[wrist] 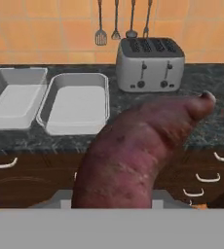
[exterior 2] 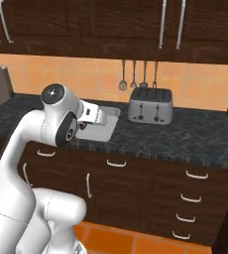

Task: Place one potato and one steak in each tupperware on the nearby counter, to pack two identical lunches.

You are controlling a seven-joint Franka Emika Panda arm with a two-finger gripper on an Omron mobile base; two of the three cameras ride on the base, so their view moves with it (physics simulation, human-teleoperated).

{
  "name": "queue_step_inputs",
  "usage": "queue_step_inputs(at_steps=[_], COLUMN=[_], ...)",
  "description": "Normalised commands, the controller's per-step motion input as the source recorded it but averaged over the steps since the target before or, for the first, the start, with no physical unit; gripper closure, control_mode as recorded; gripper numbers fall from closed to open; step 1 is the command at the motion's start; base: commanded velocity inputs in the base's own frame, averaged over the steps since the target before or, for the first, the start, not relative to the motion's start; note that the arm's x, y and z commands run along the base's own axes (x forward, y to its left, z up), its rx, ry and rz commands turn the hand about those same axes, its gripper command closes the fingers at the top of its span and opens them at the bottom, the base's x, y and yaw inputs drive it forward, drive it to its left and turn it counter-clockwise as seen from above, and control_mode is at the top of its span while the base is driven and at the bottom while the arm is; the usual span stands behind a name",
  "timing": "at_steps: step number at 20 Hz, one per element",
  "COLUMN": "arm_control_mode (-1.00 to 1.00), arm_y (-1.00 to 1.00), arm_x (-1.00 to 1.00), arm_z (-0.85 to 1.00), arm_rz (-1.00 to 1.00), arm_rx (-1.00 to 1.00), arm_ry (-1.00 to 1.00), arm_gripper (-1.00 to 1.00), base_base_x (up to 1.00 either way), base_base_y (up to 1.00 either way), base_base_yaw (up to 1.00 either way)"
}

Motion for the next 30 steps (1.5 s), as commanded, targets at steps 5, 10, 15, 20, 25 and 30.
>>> queue_step_inputs(at_steps=[5, 10, 15, 20, 25, 30], arm_control_mode=[1.0, 1.0, 1.0, -1.0, -1.0, -1.0], arm_y=[0.0, 0.0, 0.0, -0.17, -0.46, -0.03], arm_x=[0.0, 0.0, 0.0, 0.96, 0.79, 0.71], arm_z=[0.0, 0.0, 0.0, -1.0, -1.0, -0.96], arm_rz=[0.0, 0.0, 0.0, 0.0, 0.0, 0.0], arm_rx=[0.0, 0.0, 0.0, 0.01, 0.04, 0.02], arm_ry=[0.0, 0.0, 0.0, 0.26, 0.23, 0.09], arm_gripper=[1.0, 1.0, 1.0, 1.0, 1.0, 1.0], base_base_x=[1.0, 0.3, 0.2, 0.0, 0.0, 0.0], base_base_y=[0.8, 0.2, 0.02, 0.0, 0.0, 0.0], base_base_yaw=[-0.02, -0.01, 0.0, 0.0, 0.0, 0.0])
